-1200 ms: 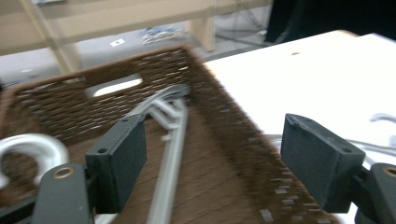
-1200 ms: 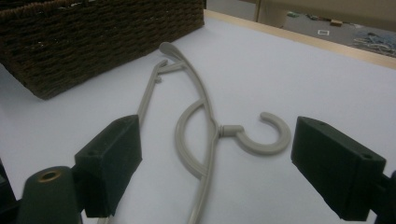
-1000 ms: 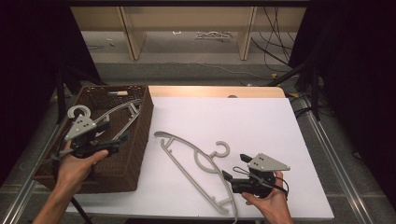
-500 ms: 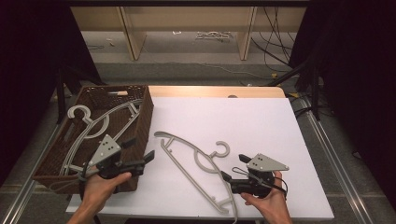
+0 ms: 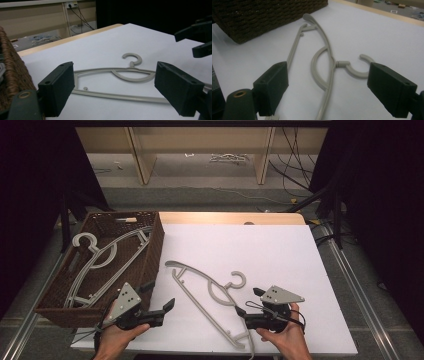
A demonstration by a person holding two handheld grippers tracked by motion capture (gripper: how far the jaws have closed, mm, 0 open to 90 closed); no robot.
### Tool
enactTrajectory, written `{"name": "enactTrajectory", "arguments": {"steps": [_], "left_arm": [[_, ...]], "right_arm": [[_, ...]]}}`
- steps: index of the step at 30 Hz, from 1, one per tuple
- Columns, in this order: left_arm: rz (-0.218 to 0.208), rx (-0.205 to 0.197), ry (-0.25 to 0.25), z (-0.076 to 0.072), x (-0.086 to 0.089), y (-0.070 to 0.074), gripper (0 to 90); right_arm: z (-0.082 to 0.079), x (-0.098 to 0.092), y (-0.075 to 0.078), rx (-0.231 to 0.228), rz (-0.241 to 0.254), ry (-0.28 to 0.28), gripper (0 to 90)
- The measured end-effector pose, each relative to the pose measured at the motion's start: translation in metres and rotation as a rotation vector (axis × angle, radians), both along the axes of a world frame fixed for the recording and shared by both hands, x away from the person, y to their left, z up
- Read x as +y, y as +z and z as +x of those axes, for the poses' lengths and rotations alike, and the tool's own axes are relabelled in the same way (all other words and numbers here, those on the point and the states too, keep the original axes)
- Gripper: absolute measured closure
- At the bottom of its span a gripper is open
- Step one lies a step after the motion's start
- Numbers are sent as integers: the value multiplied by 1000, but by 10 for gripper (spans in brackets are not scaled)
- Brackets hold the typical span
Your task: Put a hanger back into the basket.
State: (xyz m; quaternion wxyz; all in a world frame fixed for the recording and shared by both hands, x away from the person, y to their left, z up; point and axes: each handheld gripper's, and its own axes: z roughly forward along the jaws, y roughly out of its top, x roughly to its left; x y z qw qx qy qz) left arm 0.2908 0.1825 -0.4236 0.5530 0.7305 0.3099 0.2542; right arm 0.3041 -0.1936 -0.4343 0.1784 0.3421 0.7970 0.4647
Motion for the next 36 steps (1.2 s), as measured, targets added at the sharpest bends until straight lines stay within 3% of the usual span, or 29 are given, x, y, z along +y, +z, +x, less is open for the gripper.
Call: {"name": "enactTrajectory", "arguments": {"steps": [6, 7, 8, 9, 11, 13, 17, 18, 19, 20, 22, 24, 36], "left_arm": [[-12, 3, -7, 0, 0, -2, 160], [-5, -1, -5, 0, 1, -2, 160], [-26, 7, -5, 1, 0, -4, 160], [-11, 7, -8, 1, 2, -4, 160], [-33, 18, -8, 1, 1, -4, 160], [-28, 14, -14, 1, 0, -3, 160], [-26, 22, -20, -1, -2, -3, 160], [-29, 24, -19, -1, -2, -3, 160], [-29, 24, -19, -1, -2, -3, 160], [-32, 27, -17, -1, -2, -3, 160], [-27, 22, -21, 0, -1, -3, 160], [-27, 24, -22, -1, -2, -4, 160], [-21, 26, -29, -1, -3, -4, 160]], "right_arm": [[7, 5, -5, 30, -52, 21, 171], [12, 8, -7, 52, -74, 30, 172], [12, 8, -7, 52, -74, 30, 172], [15, 9, -9, 58, -87, 39, 178], [20, 11, -11, 77, -117, 59, 208], [25, 12, -13, 93, -147, 73, 219], [36, 17, -21, 143, -197, 61, 256], [40, 19, -23, 188, -231, 81, 271], [40, 19, -23, 188, -231, 81, 271], [43, 23, -26, 223, -265, 97, 314], [45, 24, -28, 224, -280, 102, 331], [50, 28, -31, 272, -327, 108, 377], [63, 37, -34, 361, -419, 114, 568]]}}
